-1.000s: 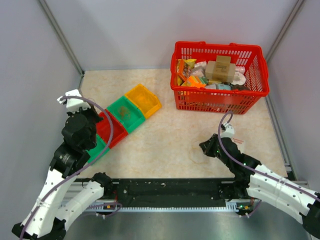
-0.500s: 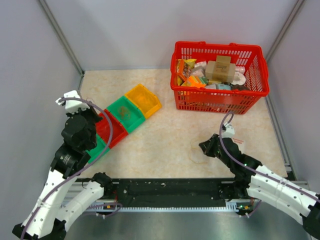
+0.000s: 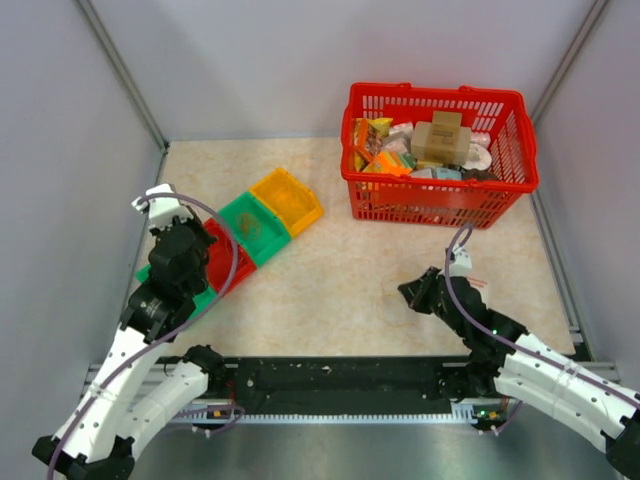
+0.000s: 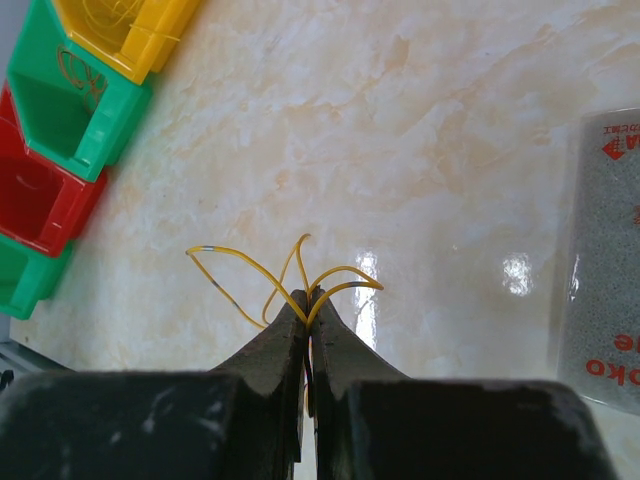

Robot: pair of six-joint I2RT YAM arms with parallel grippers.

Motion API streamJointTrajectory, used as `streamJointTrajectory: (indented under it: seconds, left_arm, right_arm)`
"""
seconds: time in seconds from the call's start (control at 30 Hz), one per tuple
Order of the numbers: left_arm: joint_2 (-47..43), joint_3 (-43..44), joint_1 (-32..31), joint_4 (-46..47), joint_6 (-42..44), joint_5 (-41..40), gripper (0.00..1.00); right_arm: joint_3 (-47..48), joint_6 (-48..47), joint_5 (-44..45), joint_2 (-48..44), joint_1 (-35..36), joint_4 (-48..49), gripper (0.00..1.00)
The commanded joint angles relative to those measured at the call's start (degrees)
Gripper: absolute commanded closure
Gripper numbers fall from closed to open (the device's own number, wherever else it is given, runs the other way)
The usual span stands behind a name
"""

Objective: Untangle the cables

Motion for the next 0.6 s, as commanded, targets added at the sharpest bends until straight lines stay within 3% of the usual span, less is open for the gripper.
streamJointTrajectory:
  seconds: [0.0, 0.23, 0.43, 0.57]
  left_arm:
    - [-0.6, -6.0, 0.7, 2.1, -7.3, -4.4, 1.0]
    - [4.3, -6.0, 3.1, -2.3, -14.2, -8.0, 1.0]
    - [11.9, -5.4, 12.0, -2.4, -20.9, 10.5, 1.0]
    - [16.0, -5.7, 18.1, -0.7, -24.4, 17.4, 1.0]
  right_arm:
    - [0.7, 0.1, 0.1, -0.4, -0.5, 0.5, 1.0]
    - [0.9, 0.0, -0.2, 0.0, -0.5, 0.5, 1.0]
    - [0.1, 0.7, -0.3, 0.6, -0.5, 1.3, 1.0]
    - [1.1, 0.3, -0.6, 0.6, -0.5, 1.3, 1.0]
